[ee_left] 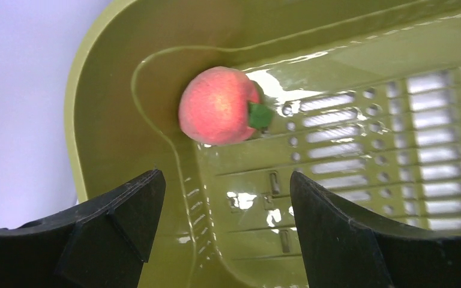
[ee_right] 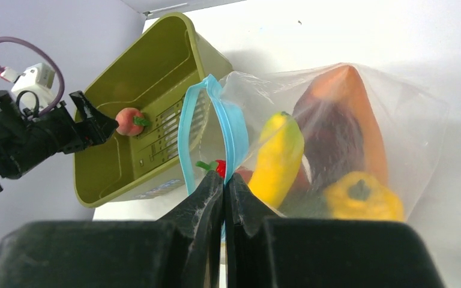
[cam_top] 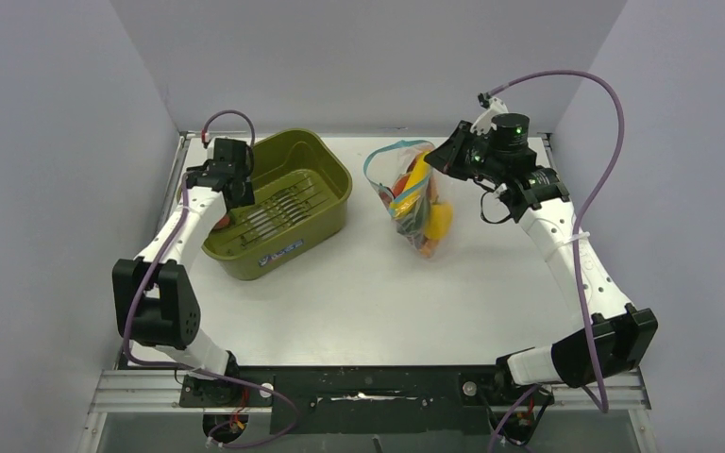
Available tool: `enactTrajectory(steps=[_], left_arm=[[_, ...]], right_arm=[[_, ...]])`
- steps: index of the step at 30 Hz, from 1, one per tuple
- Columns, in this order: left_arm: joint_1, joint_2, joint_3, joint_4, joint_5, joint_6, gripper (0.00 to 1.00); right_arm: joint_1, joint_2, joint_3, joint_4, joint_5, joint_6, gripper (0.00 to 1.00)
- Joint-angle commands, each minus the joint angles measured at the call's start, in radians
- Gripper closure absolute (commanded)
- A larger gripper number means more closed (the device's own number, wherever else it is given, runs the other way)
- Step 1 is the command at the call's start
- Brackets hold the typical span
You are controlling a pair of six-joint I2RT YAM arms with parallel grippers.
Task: Place the food in the zip-top bag and seal the zipper
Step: Pick up the fake fruit from the bin.
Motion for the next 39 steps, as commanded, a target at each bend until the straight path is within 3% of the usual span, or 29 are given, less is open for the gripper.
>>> enactTrajectory(steps=[1, 8, 26, 30, 39], left_arm=[[0.052, 0.054, 0.008, 0.029, -0.047, 0.014, 0.24], [0.086, 0.163, 0.064, 0.045, 0.013, 0.018, 0.24], [0.162, 0.271, 0.051, 0.126, 0.066, 0.054, 0.25], [0.162, 0.292, 0.057, 0.122, 0.086, 0.045, 0.31], [0.16, 0.254, 0.094, 0.1, 0.128, 0.02, 0.54]], right_arm=[[-0.008, -0.074, 0.044, 0.053, 0.007, -0.077, 1.0], [-0.017, -0.075, 0.054, 0.045, 0.009, -0.128, 1.0], [-0.023, -0.064, 0.057, 0.05, -0.001, -0.124, 1.0], [-0.022, -0.072, 0.055, 0.045, 0.005, -0.124, 1.0], [-0.022, -0.079, 0.054, 0.048, 0.005, -0.113, 1.0]])
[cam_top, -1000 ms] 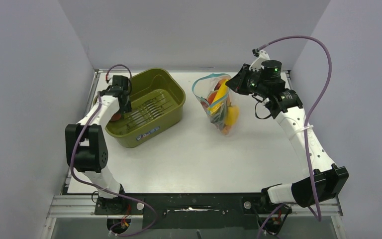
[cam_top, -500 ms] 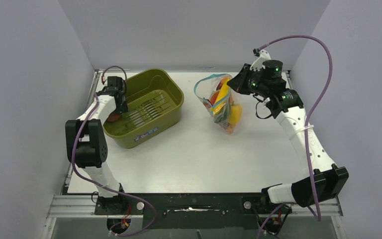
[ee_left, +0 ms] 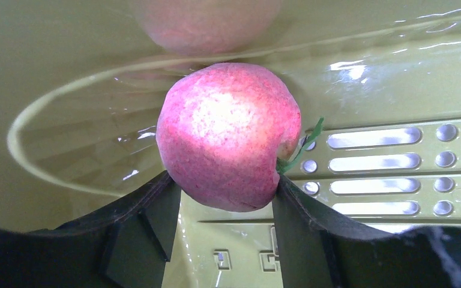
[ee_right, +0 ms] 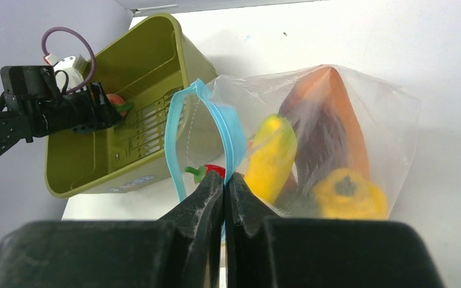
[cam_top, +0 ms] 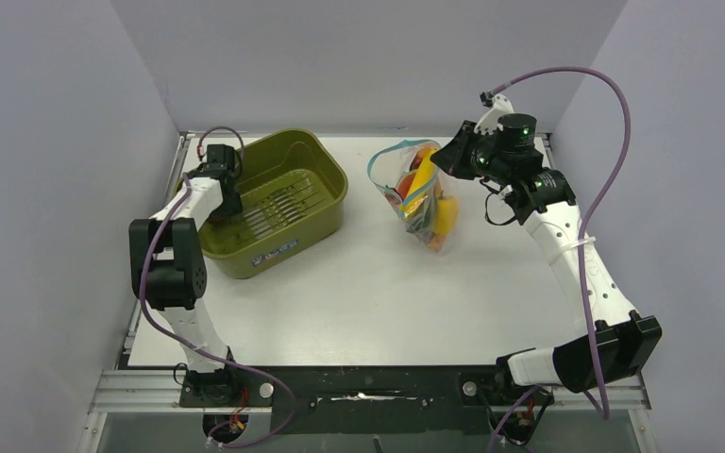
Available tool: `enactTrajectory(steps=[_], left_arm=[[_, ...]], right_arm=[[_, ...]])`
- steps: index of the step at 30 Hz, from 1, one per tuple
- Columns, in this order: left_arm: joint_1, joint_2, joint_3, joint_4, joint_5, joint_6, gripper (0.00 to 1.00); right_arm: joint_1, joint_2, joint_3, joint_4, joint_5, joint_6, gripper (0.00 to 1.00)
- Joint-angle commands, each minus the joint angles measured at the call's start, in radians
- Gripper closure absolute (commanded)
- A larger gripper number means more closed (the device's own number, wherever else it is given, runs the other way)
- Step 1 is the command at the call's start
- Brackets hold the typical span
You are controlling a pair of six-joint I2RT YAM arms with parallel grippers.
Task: Place the food in the zip-top bag and seal the zipper
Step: Pick up the fake fruit from the bin.
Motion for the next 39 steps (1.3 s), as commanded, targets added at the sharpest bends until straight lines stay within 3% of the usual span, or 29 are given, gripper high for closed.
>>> enactTrajectory(steps=[1, 20, 30, 39], left_arm=[[0.006, -0.047, 0.053, 0.016, 0.031, -0.016, 0.55], [0.002, -0.22, -0.001, -0.032, 0.141, -0.143, 0.65], [-0.076, -0.271, 0.041, -0.069, 0.171, -0.202, 0.68], [-0.089, -0.352, 0.032, -0.064, 0.4, -0.348, 0.69]], right_arm=[[-0.004, -0.048, 0.05, 0.067, -0.003, 0.011, 1.0], [-0.005, -0.061, 0.009, 0.08, -0.017, 0.057, 1.0], [-0.005, -0.051, 0.003, 0.072, 0.001, 0.085, 1.0], [-0.004, -0.017, 0.021, 0.071, 0.003, 0.118, 1.0]])
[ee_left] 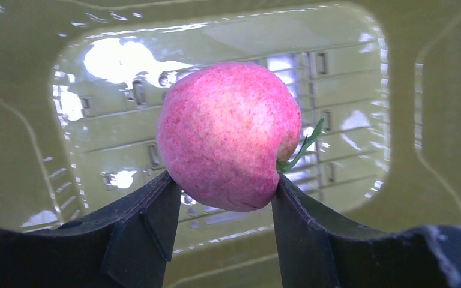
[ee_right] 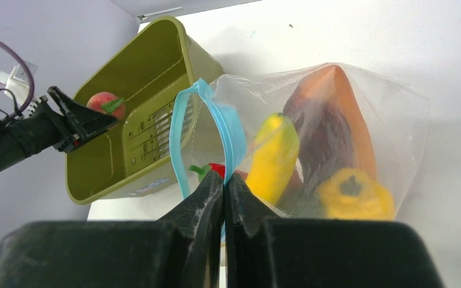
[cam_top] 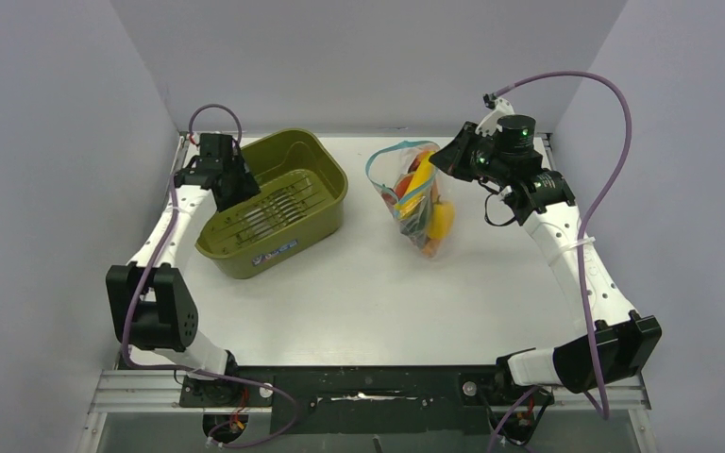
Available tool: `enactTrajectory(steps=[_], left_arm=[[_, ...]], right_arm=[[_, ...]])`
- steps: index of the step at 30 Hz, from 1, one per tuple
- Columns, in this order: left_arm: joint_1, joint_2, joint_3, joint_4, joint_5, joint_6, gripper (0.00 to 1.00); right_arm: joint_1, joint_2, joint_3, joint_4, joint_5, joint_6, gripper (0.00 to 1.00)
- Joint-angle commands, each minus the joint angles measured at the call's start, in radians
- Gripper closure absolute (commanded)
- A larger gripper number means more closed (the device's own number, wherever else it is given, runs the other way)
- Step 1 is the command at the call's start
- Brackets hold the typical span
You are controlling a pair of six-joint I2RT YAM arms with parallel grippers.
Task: Place the food in the zip-top bag and seal the zipper
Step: Pick up the fake fruit from the bin, then place the fake fruit in the zipper food storage bag.
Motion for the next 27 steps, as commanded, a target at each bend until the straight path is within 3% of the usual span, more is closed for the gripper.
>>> enactTrajectory(steps=[1, 10, 15, 21, 27], left_arm=[[-0.009, -0.088, 0.038, 0.033, 0.171, -0.091, 0.69], [-0.072, -0.18, -0.074, 0.345, 0.543, -0.202, 0.69], [-0.15, -0.169, -0.041, 0.511, 0.677, -0.228, 0.7], [-0.26, -0.094, 0.085, 0.53, 0.752, -0.202, 0.7], [-0.363, -0.03, 0.118, 0.594, 0.761, -0.233, 0.71]], right_arm=[[-0.004, -0.011, 0.03, 0.075, -0.002, 0.037, 1.0], [-0.003, 0.02, 0.025, 0.092, -0.02, 0.074, 1.0], [-0.002, 0.034, 0.025, 0.094, -0.034, 0.084, 1.0], [0.005, 0.043, 0.038, 0.1, -0.041, 0.09, 1.0], [0.013, 0.042, 0.043, 0.105, -0.047, 0.088, 1.0]])
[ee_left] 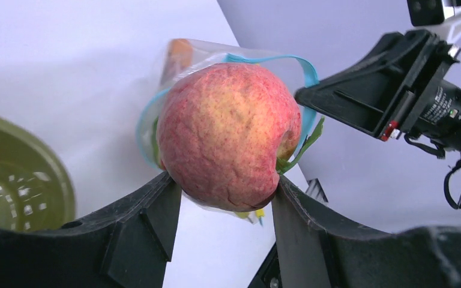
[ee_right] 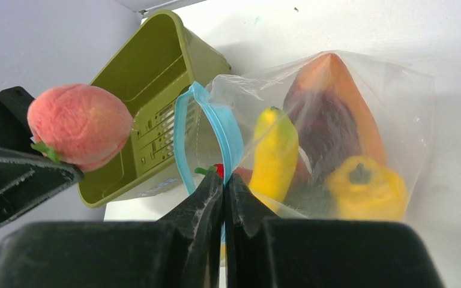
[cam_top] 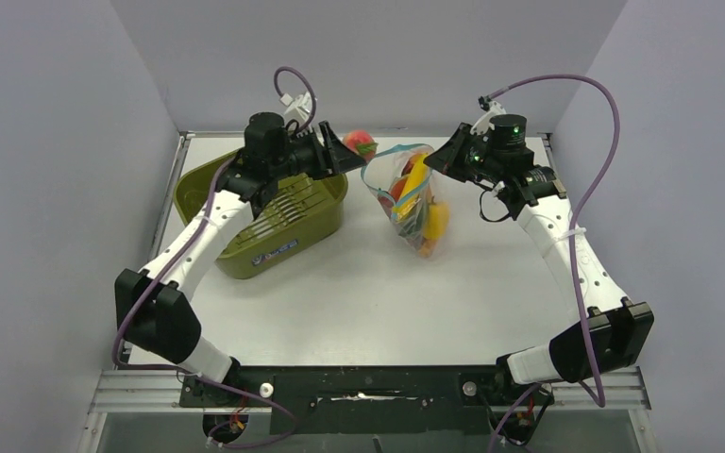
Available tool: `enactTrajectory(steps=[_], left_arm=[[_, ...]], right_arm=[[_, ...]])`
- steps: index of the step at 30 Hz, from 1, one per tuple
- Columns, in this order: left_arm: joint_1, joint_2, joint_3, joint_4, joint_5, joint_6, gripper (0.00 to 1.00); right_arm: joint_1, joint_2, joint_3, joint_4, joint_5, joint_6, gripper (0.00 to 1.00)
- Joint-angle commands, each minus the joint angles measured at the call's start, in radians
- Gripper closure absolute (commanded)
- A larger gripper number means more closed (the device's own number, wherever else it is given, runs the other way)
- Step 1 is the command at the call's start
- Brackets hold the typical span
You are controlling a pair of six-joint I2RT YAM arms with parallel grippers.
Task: Place the food in the zip-top bag and seal the zipper
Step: Place the fake fruit in the zipper food storage bag.
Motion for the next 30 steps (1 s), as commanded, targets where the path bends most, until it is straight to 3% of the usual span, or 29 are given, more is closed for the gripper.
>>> enactTrajectory(steps=[1, 12, 21, 24, 30], left_arm=[[-0.061, 0.05, 0.064, 0.112, 0.053, -0.026, 0.71], [-0.152, 0.147, 0.129, 0.099, 0.033, -0.007, 0.71], [-0.195, 0.225, 0.245, -0.062, -0.01, 0.058, 0.67], [-0.201, 0.245, 0.282, -0.117, -0.019, 0.074, 0.62], [-0.22, 0.232, 0.305, -0.181, -0.09, 0.138, 0.39]], right_arm=[[0.011, -0.009, 0.044, 0.096, -0.031, 0.011, 1.0], [0.015, -0.019, 0.045, 0.105, -0.04, -0.005, 1.0], [0.017, -0.03, 0.04, 0.106, -0.041, -0.016, 1.0], [0.018, -0.032, 0.037, 0.108, -0.038, -0.015, 1.0], [0.018, -0.035, 0.031, 0.109, -0.033, -0.01, 1.0]])
